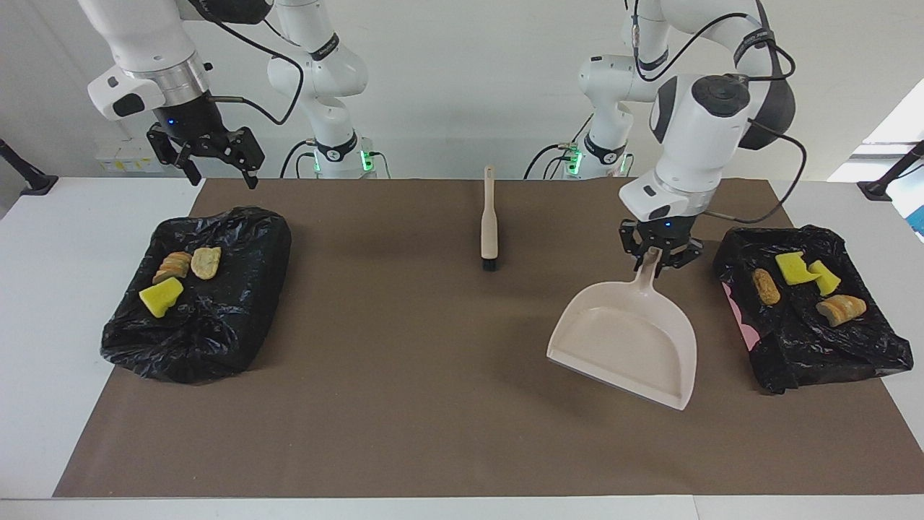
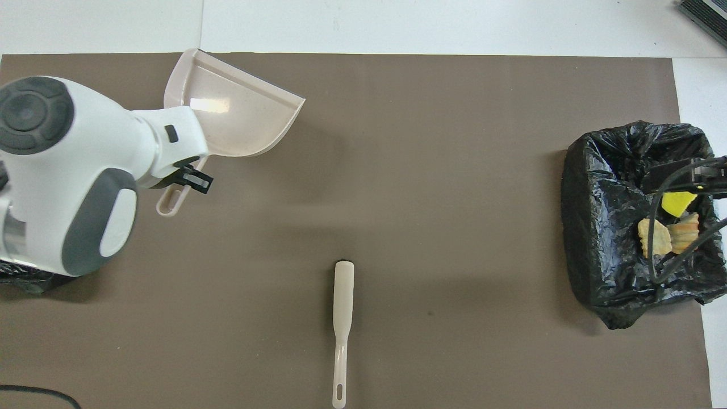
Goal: Sweep and dump trash in bin
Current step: 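Bring the empty dustpan back and set it on the table with the left gripper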
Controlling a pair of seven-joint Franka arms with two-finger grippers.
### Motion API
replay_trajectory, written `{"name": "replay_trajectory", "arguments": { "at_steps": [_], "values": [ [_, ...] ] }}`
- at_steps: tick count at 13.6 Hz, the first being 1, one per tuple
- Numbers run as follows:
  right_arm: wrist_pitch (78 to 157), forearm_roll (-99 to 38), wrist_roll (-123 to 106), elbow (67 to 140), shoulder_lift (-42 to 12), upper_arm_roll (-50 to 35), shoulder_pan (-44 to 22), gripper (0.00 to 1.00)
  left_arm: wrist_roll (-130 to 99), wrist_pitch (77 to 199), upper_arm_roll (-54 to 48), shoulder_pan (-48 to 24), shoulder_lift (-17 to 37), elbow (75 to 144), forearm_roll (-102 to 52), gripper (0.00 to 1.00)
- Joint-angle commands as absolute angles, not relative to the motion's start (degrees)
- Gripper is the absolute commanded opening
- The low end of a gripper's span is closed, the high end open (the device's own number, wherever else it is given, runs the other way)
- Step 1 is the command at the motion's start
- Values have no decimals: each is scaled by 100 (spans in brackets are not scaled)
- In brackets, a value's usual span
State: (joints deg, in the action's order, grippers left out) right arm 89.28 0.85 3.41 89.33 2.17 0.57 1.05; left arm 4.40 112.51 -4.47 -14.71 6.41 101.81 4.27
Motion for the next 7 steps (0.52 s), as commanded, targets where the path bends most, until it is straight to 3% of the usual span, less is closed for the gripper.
{"name": "replay_trajectory", "arguments": {
  "at_steps": [1, 4, 7],
  "values": [
    [8938, 53, 413, 9062, 334, 62, 105, 100, -1120, 11241, -334, -2134, 1509, 9433, 343, 0],
    [8938, 53, 413, 9062, 325, 62, 105, 100, -2053, 11302, -334, -2697, 2256, 8703, 351, 0],
    [8938, 53, 413, 9053, 334, 62, 105, 100, -2451, 11645, -334, -3005, 2478, 8640, 334, 0]
  ]
}}
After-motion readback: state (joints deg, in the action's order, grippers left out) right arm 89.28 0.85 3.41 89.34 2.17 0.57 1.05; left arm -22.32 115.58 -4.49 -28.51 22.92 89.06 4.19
